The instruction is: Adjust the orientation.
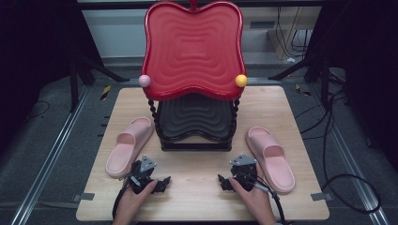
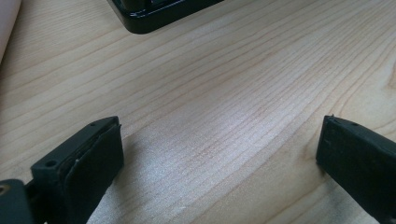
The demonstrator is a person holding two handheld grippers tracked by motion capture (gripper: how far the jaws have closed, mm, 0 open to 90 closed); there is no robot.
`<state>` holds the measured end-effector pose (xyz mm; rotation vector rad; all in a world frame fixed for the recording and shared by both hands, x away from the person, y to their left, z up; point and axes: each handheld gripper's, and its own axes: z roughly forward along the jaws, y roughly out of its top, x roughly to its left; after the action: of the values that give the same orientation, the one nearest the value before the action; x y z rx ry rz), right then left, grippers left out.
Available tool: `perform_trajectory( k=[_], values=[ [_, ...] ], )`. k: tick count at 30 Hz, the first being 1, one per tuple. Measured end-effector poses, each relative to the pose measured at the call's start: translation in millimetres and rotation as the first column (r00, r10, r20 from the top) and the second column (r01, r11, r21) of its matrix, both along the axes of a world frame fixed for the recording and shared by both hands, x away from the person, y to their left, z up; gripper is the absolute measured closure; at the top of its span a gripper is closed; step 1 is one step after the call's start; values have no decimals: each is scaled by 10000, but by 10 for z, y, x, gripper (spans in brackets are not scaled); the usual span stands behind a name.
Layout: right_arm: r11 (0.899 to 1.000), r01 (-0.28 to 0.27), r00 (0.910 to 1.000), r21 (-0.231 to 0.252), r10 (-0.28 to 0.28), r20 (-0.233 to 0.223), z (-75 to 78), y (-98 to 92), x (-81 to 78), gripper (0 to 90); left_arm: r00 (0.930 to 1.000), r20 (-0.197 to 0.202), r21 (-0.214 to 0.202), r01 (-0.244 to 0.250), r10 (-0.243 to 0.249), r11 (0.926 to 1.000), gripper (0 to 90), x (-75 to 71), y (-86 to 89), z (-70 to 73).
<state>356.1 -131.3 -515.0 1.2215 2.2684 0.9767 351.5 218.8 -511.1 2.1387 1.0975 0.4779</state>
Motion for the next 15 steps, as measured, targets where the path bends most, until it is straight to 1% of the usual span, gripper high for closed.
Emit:
perform_trajectory(
  k=[3, 5, 6, 8, 9, 10, 11, 12, 13, 14, 15],
  values=[
    [10000, -14, 10000, -3, 14, -6, 0, -2, -3, 24, 10000, 51, -5, 68, -67, 10000, 10, -7, 11, 2],
    [10000, -7, 10000, -24, 7, -25, 2, -3, -6, 25, 9999, 9, 36, 139, -139, 9999, 24, -21, 18, 16],
    [10000, -20, 10000, -20, 20, -26, 2, -3, -6, 25, 9999, 31, -13, 150, -149, 9999, 32, -31, 26, 29],
    [10000, -23, 10000, -2, 23, -44, 2, -3, -9, 25, 9997, 192, 14, 143, -143, 9999, 30, -48, 49, 74],
    [10000, -23, 10000, -2, 23, -44, 2, -3, -9, 25, 9997, 192, 14, 143, -143, 9999, 34, -48, 49, 74],
    [10000, -28, 10000, 4, 28, -45, 2, -4, -9, 25, 9993, 361, -160, 98, -92, 9998, 34, -59, 90, 140],
    [10000, -28, 10000, 4, 28, -45, 2, -4, -9, 25, 9993, 361, -160, 98, -92, 9998, 33, -59, 90, 140],
    [10000, -27, 10000, 4, 27, -46, 2, -4, -9, 25, 9985, 541, -76, 38, -34, 10000, 35, -55, 146, 220],
    [10000, -28, 10000, 6, 28, -45, 2, -4, -9, 25, 9985, 541, -76, 38, -34, 10000, 37, -55, 146, 220],
    [10000, -29, 10000, 3, 29, -44, 2, -4, -9, 25, 9968, 794, 7, -115, 114, 9999, 41, -44, 222, 317],
    [10000, -31, 10000, 5, 31, -45, 2, -4, -9, 25, 9956, 912, 63, -227, 220, 9997, 45, -37, 269, 377]
  ],
)
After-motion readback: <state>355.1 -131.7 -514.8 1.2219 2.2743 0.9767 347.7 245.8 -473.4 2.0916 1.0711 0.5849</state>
